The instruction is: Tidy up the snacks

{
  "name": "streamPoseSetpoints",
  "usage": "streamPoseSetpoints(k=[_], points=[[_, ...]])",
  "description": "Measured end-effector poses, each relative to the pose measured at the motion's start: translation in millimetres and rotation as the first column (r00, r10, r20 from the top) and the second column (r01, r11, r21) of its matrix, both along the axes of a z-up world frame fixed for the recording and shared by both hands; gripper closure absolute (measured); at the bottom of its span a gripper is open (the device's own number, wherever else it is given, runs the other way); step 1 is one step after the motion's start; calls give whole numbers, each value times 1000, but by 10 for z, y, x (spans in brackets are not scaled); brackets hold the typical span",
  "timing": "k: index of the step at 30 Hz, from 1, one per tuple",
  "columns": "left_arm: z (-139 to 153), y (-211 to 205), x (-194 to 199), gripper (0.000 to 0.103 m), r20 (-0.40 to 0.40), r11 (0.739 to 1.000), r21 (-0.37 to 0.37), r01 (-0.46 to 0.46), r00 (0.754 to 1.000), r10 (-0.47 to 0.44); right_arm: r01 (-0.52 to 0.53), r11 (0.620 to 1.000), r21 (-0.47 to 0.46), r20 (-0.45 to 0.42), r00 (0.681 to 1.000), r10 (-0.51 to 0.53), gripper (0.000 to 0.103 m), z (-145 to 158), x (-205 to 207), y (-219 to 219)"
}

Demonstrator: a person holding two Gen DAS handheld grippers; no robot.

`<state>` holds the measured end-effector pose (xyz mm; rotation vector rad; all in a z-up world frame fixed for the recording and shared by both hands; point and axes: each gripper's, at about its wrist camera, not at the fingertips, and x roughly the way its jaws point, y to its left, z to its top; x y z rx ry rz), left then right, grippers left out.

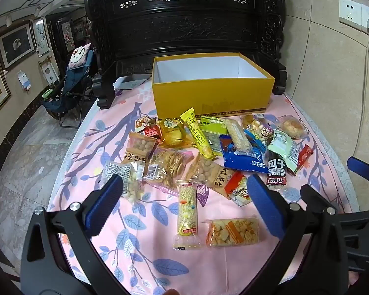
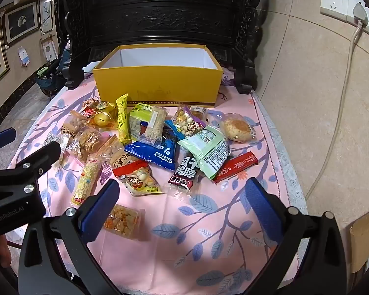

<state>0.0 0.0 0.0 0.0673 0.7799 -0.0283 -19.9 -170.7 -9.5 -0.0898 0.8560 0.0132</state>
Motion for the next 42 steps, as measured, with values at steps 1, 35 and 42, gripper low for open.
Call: streamPoseSetpoints(k=[1,35,42], points=[[0,0,-1,2,1,1000,0,0,1000,0,0,1000,-1,-1,1000,0,1,-2,0,2],[-102,-8,-13,2,-18,1000,-7,-3,1000,3,-2,1000,-3,-15,1000,2,1,-46,21,26],[-104,6,-6,2,-24,1000,-13,-4,1000,3,-3,1000,-3,-18,1000,3,1,-56,23,20]])
